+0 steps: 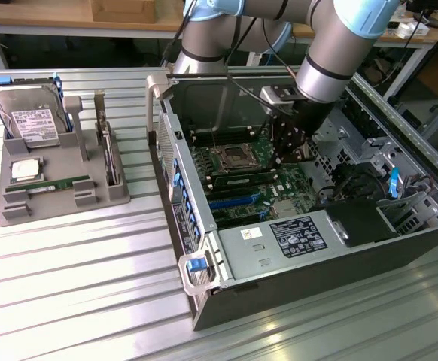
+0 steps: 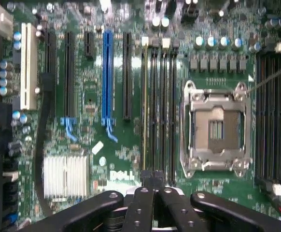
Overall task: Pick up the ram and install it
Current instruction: 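Press down the ram until it locks into place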
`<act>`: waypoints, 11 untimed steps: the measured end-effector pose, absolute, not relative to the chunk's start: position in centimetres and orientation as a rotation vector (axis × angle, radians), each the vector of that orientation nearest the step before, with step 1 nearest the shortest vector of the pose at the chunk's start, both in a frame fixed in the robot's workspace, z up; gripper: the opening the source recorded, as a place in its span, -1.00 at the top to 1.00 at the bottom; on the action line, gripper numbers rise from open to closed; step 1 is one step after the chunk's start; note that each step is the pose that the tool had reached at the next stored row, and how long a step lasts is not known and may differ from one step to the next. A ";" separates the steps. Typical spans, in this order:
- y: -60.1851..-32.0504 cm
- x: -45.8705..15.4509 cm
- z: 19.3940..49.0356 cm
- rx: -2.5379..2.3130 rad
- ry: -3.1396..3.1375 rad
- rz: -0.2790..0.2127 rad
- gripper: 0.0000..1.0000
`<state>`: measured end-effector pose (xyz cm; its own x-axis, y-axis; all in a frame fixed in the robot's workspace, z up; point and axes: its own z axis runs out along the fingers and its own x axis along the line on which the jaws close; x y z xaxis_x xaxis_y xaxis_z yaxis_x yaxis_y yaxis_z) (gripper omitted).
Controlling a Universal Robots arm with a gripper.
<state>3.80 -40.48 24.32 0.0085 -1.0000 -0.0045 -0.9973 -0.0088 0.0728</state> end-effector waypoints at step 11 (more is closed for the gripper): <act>-41.0 -5.5 24.0 2.202 -2.181 -0.094 0.79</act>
<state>-5.54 -41.02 23.97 0.0091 -0.9999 -0.0139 -0.9974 -0.0101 0.0719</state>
